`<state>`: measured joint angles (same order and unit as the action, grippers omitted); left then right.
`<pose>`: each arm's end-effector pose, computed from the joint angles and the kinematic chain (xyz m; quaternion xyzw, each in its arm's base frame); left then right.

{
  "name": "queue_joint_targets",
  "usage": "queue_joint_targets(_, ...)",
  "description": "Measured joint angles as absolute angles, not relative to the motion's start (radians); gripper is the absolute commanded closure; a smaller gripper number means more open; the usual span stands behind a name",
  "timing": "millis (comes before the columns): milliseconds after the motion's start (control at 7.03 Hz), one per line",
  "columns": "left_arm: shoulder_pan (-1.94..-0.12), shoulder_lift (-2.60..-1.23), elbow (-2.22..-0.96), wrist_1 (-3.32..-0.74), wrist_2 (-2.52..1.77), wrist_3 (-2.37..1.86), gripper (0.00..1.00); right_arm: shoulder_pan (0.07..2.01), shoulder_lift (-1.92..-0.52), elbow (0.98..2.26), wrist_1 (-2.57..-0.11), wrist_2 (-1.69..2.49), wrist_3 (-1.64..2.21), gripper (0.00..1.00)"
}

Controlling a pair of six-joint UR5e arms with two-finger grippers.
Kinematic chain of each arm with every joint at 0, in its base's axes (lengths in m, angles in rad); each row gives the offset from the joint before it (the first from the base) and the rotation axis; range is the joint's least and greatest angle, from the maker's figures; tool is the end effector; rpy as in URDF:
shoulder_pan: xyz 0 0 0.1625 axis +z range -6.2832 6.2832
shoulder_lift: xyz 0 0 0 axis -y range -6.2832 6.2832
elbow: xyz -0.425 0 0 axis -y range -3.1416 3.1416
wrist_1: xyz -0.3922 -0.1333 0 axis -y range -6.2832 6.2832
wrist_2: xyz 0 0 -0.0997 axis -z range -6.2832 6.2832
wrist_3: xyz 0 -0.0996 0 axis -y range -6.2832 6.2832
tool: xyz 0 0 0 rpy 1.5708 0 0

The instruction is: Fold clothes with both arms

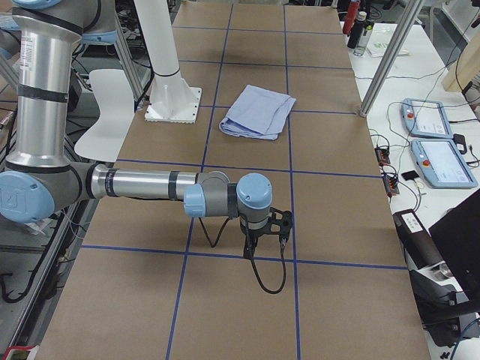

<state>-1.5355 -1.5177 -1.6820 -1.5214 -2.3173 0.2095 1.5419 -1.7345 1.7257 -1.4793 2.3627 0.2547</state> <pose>-0.0491 -0.4713 0.6364 0.0358 0.3629 0.1153 0.9240 0.0500 -0.4297 0.6468 -0.0167 -0.3869 0.0880 0.9178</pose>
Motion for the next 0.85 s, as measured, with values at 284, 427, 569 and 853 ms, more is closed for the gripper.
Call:
queue_joint_targets(284, -1.536, -1.519, -1.685, -1.520, -2.318, 0.149, 0.00, 1.541, -1.736, 1.726, -1.478, 2.362, 0.255, 0.00)
queue_joint_targets(427, -1.535, -1.519, -1.689, -1.520, -2.318, 0.107, 0.00, 1.541, -1.736, 1.726, -1.477, 2.362, 0.255, 0.00)
queue_joint_targets(569, -1.535, -1.520, -1.690, -1.520, -2.318, 0.087, 0.00, 1.541, -1.736, 1.724, -1.477, 2.362, 0.255, 0.00)
queue_joint_targets(853, -1.534, -1.521, -1.690, -1.520, -2.319, 0.077, 0.00, 1.541, -1.736, 1.722, -1.477, 2.361, 0.254, 0.00)
